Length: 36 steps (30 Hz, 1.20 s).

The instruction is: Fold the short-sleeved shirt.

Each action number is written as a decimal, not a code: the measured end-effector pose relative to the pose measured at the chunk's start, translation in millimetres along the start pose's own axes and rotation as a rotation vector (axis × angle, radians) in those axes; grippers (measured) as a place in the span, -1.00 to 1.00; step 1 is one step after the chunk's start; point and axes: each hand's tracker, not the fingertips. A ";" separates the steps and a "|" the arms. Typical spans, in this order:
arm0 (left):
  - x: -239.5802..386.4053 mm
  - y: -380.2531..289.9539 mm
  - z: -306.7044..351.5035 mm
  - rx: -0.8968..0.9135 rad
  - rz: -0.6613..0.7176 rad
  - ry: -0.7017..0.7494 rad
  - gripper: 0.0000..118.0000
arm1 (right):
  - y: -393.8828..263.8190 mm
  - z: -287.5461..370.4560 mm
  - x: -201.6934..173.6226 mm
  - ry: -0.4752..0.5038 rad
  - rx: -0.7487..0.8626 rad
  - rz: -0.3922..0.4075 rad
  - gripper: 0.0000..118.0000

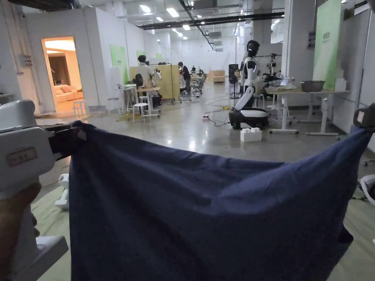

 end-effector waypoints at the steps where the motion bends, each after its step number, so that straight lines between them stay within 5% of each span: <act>1: -1.1 8.3 -1.1 0.007 -0.004 0.005 -0.90 | 7.6 -1.9 -1.9 -0.004 0.007 0.007 -0.86; 24: -12.8 78.5 -136.4 0.022 -0.055 0.122 -0.91 | 100.7 -117.0 -14.5 -0.195 0.055 0.086 -0.89; 36: -0.4 59.0 -240.5 -0.018 -0.053 0.107 -0.91 | 89.2 -210.9 10.6 -0.184 0.036 0.059 -0.89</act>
